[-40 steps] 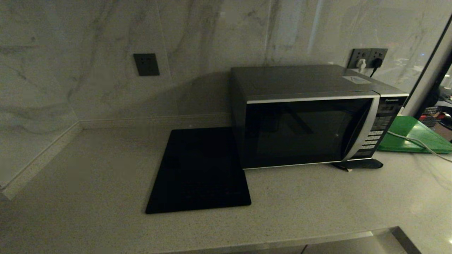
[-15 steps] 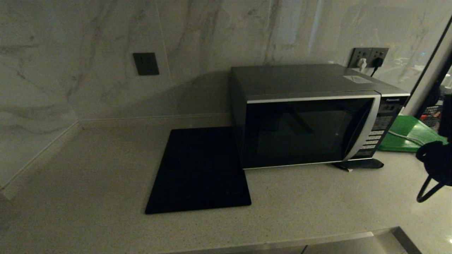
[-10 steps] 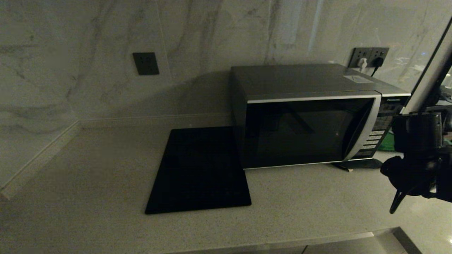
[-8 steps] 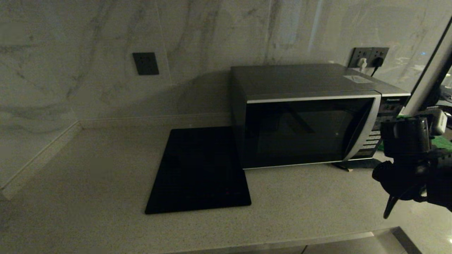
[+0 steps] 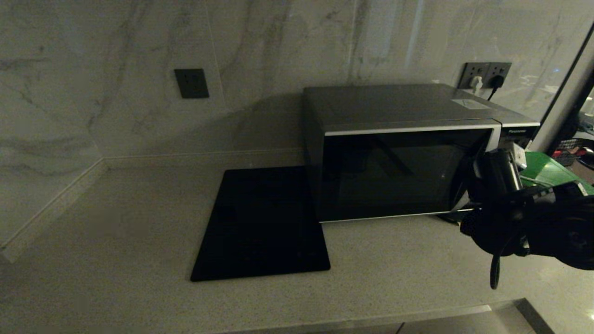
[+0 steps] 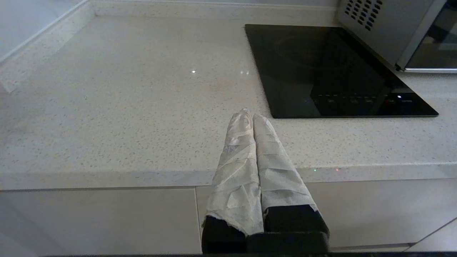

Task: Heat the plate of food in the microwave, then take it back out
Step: Open the microwave oven

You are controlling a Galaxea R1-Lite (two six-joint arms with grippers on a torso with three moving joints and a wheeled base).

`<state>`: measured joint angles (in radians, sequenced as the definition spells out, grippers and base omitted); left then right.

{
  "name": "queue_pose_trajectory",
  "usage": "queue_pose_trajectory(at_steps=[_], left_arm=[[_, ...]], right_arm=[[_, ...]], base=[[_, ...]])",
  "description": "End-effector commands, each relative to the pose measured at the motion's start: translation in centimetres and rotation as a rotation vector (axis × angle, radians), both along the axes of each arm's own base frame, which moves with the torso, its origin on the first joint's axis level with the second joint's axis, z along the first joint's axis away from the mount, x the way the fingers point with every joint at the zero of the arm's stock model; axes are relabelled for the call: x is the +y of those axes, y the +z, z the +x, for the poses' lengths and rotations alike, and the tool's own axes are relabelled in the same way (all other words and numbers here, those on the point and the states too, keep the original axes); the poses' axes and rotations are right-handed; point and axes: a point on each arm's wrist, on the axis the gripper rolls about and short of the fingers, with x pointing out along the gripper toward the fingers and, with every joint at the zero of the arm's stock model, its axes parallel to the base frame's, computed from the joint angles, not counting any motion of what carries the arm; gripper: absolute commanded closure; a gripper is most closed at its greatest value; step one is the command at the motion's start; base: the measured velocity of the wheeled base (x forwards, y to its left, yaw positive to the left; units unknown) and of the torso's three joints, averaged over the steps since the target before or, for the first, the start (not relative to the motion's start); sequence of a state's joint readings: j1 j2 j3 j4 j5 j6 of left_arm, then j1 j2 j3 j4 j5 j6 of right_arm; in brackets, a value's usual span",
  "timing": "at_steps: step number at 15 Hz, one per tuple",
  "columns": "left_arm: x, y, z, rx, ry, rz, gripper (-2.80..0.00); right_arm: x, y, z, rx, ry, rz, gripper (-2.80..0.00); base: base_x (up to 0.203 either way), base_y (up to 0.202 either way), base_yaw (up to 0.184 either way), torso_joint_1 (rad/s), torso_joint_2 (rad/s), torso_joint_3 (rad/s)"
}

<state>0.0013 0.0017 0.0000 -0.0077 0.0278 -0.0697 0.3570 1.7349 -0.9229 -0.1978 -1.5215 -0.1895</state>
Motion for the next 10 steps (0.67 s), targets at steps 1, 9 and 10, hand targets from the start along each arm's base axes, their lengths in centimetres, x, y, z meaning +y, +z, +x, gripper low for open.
queue_pose_trajectory(at_steps=[1, 9, 10], left_arm=[[0.0, 0.0, 0.0, 0.0, 0.002, -0.001, 0.0], [0.0, 0.0, 0.0, 0.0, 0.001, -0.001, 0.0], [0.0, 0.0, 0.0, 0.0, 0.001, -0.001, 0.0]], right_arm=[[0.4, 1.7, 0.7, -0.083, -0.004, 0.027, 0.0], [0.7, 3.3, 2.1, -0.324, -0.011, 0.118, 0.0], [0.7, 3.3, 2.2, -0.326, -0.013, 0.118, 0.0]], base=[[0.0, 0.0, 0.0, 0.0, 0.0, 0.0], [0.0, 0.0, 0.0, 0.0, 0.0, 0.0], [0.0, 0.0, 0.0, 0.0, 0.0, 0.0]])
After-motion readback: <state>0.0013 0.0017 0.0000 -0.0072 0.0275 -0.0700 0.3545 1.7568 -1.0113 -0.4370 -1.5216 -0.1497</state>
